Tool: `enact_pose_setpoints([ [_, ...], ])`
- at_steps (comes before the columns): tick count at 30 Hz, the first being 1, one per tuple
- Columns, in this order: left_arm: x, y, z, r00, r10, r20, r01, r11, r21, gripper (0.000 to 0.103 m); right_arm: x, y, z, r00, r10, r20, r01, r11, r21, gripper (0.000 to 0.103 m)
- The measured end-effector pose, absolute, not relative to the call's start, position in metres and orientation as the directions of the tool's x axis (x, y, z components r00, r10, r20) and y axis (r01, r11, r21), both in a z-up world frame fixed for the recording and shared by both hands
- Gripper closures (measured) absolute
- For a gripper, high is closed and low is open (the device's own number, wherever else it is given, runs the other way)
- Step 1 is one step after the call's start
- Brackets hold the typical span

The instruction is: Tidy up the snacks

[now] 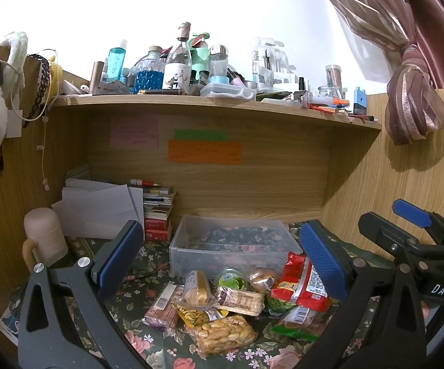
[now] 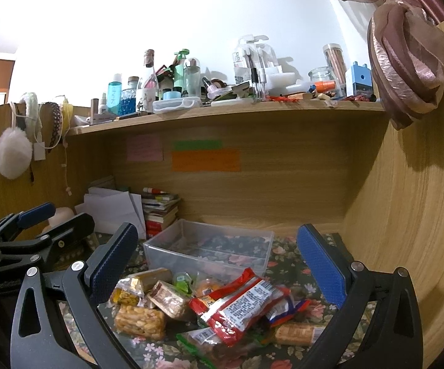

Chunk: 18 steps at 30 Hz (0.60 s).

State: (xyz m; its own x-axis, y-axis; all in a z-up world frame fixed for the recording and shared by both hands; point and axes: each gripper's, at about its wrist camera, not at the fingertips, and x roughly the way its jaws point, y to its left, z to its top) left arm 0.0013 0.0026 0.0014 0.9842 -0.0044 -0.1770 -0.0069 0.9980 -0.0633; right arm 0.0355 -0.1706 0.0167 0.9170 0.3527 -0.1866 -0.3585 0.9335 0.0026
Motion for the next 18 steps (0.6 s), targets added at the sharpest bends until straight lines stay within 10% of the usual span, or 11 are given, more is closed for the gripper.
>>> enact_pose_setpoints([
  [18, 0.045, 0.029, -0.041, 0.941, 0.001, -0.338, -0.022, 0.998, -0.059, 0.015, 0.077, -0.188, -0.015, 0.883, 0.316, -0.347, -0.321, 0.946, 0.043, 0.006],
])
